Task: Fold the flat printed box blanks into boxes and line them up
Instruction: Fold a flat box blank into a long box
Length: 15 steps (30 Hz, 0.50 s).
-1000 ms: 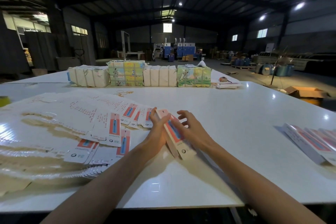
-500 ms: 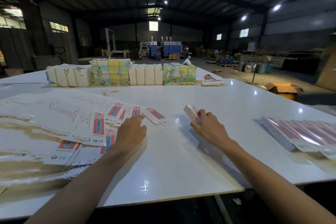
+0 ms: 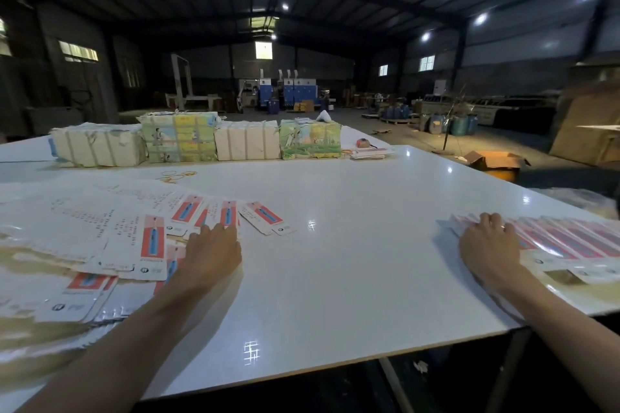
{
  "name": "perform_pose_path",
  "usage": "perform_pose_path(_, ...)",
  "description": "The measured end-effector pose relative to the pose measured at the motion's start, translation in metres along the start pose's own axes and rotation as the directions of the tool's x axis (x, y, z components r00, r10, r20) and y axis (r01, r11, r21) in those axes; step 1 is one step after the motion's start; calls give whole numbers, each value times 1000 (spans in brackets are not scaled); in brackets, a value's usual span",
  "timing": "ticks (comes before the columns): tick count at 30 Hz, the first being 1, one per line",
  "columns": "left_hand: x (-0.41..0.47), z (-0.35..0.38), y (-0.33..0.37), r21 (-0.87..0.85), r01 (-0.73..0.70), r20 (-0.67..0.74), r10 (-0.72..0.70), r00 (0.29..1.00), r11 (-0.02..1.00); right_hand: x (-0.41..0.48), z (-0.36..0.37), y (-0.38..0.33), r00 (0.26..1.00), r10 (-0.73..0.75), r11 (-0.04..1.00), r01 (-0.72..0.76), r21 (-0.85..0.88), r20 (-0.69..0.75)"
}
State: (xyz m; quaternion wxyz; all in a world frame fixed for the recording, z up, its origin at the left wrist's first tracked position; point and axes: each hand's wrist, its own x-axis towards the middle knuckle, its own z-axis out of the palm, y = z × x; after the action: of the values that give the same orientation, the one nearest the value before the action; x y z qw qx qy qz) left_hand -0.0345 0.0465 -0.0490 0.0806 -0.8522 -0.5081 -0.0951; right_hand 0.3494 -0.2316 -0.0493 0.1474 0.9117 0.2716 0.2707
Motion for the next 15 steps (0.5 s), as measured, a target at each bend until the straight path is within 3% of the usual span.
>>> perform_pose_path(5, 20, -13, 19, -25, -84, -22, 83, 996, 996, 0, -11, 0, 998, 56, 997, -54, -60, 21)
perform_pose_path(8, 34, -12, 26, -228, -191, 3, 196, 981, 955, 4, -27, -26, 999, -22, 996, 26, 87, -48)
perform_pose_path(11, 39, -1, 27, -256, -220, 120, 256, 959, 941, 8, -49, -64, 981, -126, 960, 159, 232, -150)
perform_pose_path(12, 37, 3, 27, -261, -220, 112, 256, 960, 940, 8, -56, -76, 970, -161, 941, 207, 269, -183)
perform_pose_path(15, 30, 12, 27, -364, -189, -86, 169, 982, 912, 9, -75, -116, 929, -251, 879, 337, 338, -272)
